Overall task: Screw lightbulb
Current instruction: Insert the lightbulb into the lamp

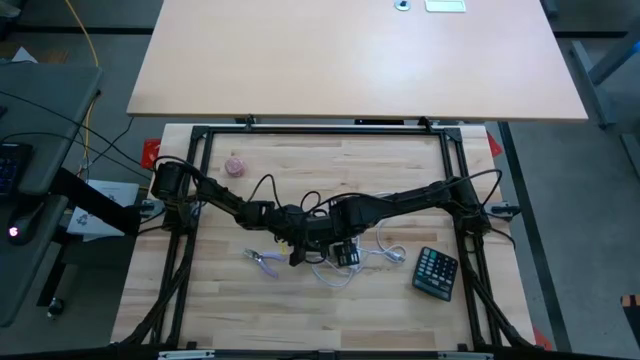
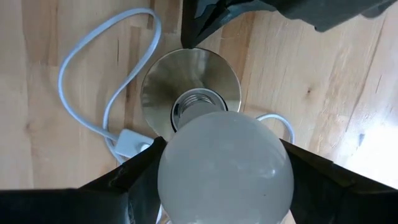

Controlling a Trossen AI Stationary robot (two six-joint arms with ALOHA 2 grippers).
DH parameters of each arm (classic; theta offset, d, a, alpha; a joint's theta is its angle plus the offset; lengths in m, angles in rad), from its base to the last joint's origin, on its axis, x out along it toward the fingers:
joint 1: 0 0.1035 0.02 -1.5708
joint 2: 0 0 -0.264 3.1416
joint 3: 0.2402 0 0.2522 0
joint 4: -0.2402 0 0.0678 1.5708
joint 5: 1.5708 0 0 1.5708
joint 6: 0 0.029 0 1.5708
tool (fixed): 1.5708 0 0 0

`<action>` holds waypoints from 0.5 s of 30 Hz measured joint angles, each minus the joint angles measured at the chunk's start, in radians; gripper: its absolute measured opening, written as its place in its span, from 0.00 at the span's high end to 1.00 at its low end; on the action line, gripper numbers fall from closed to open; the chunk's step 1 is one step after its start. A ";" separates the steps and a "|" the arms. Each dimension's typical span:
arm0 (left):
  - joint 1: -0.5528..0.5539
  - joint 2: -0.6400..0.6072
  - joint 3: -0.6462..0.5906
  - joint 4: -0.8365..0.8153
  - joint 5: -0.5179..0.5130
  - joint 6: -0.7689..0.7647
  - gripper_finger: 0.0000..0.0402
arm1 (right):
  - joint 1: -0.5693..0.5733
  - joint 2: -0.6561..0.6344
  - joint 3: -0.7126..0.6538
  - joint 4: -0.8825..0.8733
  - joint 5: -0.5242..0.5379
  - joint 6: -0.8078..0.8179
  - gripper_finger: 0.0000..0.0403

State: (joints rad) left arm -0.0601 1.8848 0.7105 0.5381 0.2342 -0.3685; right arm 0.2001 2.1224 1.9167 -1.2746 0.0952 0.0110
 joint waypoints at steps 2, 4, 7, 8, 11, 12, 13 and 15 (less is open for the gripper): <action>0.000 0.000 0.000 0.000 -0.010 -0.018 1.00 | -0.001 -0.001 0.000 -0.003 -0.002 0.025 0.35; 0.000 0.000 0.000 0.000 -0.021 -0.038 1.00 | -0.005 -0.001 0.000 -0.005 -0.009 0.053 0.35; -0.001 0.000 0.000 -0.001 -0.026 -0.046 1.00 | -0.008 -0.001 0.000 -0.007 -0.012 0.068 0.35; -0.001 0.000 0.000 -0.001 -0.026 -0.042 1.00 | -0.010 -0.001 0.001 -0.008 -0.011 0.062 0.35; -0.001 0.000 0.000 -0.001 -0.028 -0.039 1.00 | -0.012 0.002 0.027 -0.026 -0.013 0.035 0.35; -0.001 0.000 0.000 -0.001 -0.029 -0.039 1.00 | -0.014 0.004 0.038 -0.031 -0.012 0.027 0.35; -0.001 0.000 0.000 -0.001 -0.029 -0.039 1.00 | -0.016 0.006 0.051 -0.038 -0.013 0.016 0.35; -0.001 0.000 0.000 -0.001 -0.035 -0.038 1.00 | -0.019 0.008 0.078 -0.043 -0.017 -0.005 0.35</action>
State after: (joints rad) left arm -0.0608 1.8849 0.7105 0.5370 0.1989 -0.4065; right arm 0.1811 2.1307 1.9948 -1.3180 0.0780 0.0064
